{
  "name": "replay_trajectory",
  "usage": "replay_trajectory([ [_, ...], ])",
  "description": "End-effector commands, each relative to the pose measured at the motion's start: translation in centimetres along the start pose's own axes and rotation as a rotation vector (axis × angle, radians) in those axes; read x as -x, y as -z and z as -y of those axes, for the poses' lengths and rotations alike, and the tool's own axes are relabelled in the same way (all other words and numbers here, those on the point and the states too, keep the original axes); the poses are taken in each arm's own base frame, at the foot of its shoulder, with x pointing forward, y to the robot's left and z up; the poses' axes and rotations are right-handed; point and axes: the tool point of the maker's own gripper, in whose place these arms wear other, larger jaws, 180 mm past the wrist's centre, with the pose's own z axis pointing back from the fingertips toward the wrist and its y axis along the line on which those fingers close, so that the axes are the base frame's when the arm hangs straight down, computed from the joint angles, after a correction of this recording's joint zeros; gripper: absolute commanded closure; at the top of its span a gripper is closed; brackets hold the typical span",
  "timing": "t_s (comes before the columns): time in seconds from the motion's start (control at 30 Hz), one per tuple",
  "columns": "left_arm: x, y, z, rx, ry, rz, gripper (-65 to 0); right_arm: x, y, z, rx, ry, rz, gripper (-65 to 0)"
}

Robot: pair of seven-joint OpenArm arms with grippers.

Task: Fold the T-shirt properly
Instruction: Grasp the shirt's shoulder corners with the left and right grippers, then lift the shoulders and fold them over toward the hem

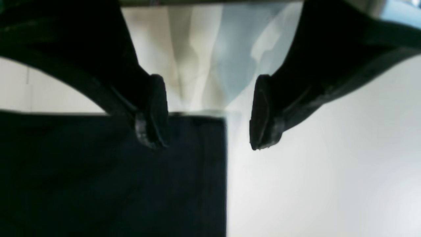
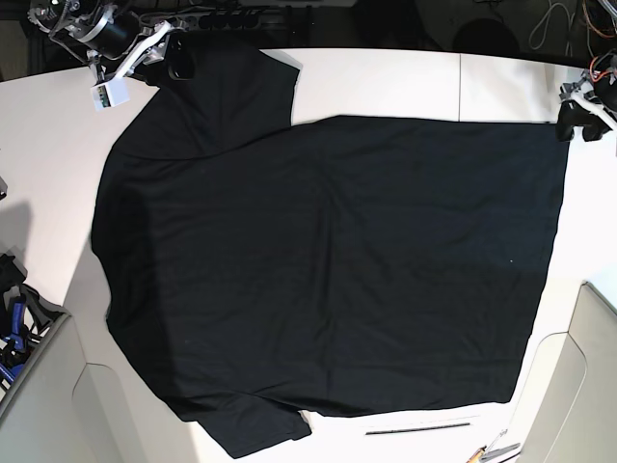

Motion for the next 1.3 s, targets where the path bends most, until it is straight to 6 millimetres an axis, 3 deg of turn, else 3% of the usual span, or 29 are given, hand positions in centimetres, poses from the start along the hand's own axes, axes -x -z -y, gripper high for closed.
replay_trajectory([
  [0.0,-0.9,-0.3,-0.4,0.001,0.002,0.026,-41.1,-0.4,-0.3,-0.1,-0.004,-0.017,0.012,-28.7],
  [0.37,0.1,0.3,-1.1,0.005,-0.072,0.017,-41.1,-0.4,-0.3,-0.1,-0.007,-0.014,0.011,-28.7],
  [0.67,2.6,2.3,2.7,0.104,-0.038,-0.069,-41.1,-0.3,-0.3,-0.1,-0.007,-0.013,0.009,-28.6],
  [0.9,3.0,2.3,2.6,0.095,-0.016,-0.081,-40.1,0.0,-0.3,-0.1,-0.007,-0.014,-0.008,-28.6],
  [0.97,2.8,2.4,2.6,0.094,-0.016,-0.075,-32.2,0.0,-0.3,-0.1,-0.007,-0.014,-0.008,-24.8],
  [1.07,2.6,2.4,2.6,0.094,-0.017,-0.059,-9.7,-0.1,-0.3,-0.1,-0.007,-0.013,-0.007,-9.6],
  [1.13,2.1,2.4,2.6,0.094,-0.018,-0.036,0.0,-0.1,-0.3,-0.2,-0.010,-0.011,-0.005,0.0],
  [1.27,1.8,2.4,2.6,0.095,-0.017,-0.018,0.0,-0.1,-0.3,-0.2,-0.009,-0.011,-0.006,0.0],
])
